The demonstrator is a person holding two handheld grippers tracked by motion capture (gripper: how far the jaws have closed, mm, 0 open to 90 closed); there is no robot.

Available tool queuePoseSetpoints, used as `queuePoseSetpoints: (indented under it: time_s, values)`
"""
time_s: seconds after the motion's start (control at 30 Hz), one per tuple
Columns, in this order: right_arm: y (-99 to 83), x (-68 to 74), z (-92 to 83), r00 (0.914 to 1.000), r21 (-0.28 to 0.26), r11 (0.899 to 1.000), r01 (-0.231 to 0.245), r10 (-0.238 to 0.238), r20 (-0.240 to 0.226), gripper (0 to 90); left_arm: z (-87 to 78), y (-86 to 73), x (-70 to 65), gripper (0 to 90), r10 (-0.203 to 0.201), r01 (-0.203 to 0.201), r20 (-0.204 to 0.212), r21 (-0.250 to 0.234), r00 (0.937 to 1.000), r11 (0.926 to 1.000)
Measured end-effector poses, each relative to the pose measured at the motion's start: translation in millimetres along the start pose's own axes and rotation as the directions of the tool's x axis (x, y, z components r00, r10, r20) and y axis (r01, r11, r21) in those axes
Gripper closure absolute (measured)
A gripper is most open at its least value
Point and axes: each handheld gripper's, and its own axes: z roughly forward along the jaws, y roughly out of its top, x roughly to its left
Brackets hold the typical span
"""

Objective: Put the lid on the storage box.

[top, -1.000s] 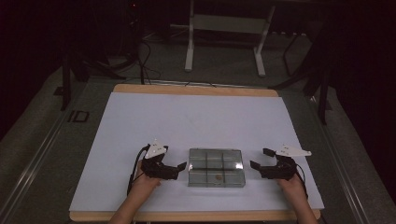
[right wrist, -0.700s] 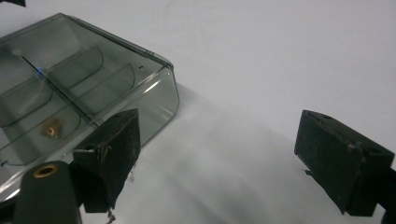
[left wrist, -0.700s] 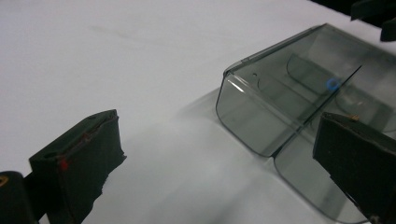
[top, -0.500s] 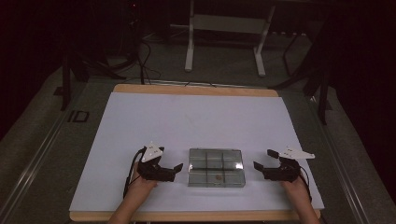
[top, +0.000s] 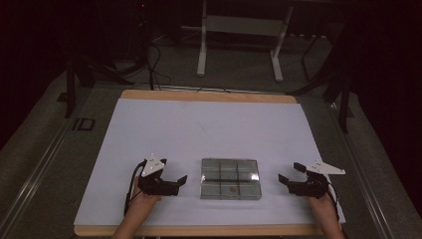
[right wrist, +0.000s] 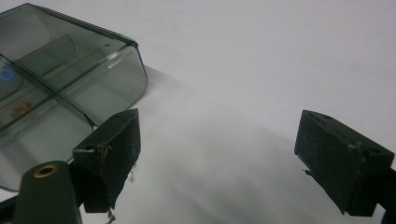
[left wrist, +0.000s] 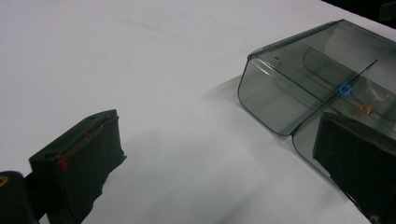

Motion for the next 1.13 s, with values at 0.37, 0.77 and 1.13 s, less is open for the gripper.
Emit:
queuePoseSetpoints:
  time_s: [0.37, 0.77, 1.13]
  values:
    - [-14.4, -9.9, -14.0, 0.998, 0.005, 0.999, -0.032, 0.032, 0.054, 14.5, -11.0, -9.8, 5.4, 2.0, -0.001, 0.002, -0.04, 0.011, 0.9992, 0.9999]
    - [-21.6, -15.9, -18.5, 0.9806, -0.004, 0.997, -0.077, 0.076, 0.181, 14.5, -16.3, -20.5, 10.9, 2.0, -0.054, 0.053, -0.089, -0.023, 0.9946, 0.9983]
    - [-26.1, -16.8, -24.1, 0.9504, -0.091, 0.987, -0.13, 0.15, 0.272, 14.8, -19.4, -23.3, 15.6, 2.0, -0.122, 0.115, -0.112, -0.067, 0.9862, 0.9911]
